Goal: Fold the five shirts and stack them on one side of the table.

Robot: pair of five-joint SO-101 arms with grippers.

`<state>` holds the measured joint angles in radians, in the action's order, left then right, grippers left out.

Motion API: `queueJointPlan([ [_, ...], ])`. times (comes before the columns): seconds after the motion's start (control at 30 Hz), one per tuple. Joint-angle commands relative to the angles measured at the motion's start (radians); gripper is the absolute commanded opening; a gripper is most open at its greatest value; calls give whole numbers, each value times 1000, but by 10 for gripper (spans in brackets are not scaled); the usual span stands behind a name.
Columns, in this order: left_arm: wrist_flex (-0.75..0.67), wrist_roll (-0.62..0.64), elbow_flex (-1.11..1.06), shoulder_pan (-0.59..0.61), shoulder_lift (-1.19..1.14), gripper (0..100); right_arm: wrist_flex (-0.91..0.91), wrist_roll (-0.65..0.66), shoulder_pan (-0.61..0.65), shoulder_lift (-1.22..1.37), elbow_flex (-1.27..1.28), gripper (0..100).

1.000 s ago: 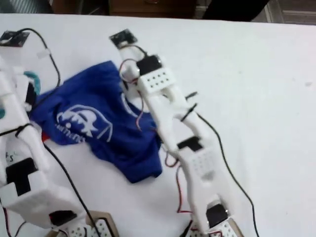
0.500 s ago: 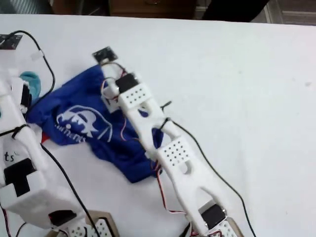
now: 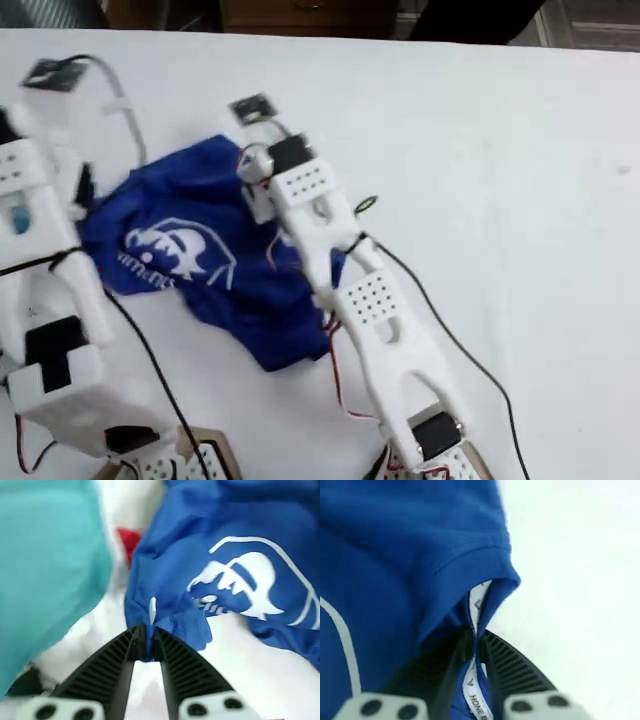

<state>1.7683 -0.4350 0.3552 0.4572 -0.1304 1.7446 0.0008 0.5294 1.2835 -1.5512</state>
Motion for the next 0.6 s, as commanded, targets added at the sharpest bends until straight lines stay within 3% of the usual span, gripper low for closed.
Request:
queueJointPlan([
  [0.0,12,-3,13,-130,78,26,30,-2,-74,-159,-41,19],
  [0.13,12,58,13,-275,149,26,30,-2,-147,-315,123,19],
  [0.27,12,130,5,-384,226,26,28,26,-239,-585,486,19],
  [0.57,17,173,-67,-433,261,26,-68,198,-475,-1282,1366,20],
])
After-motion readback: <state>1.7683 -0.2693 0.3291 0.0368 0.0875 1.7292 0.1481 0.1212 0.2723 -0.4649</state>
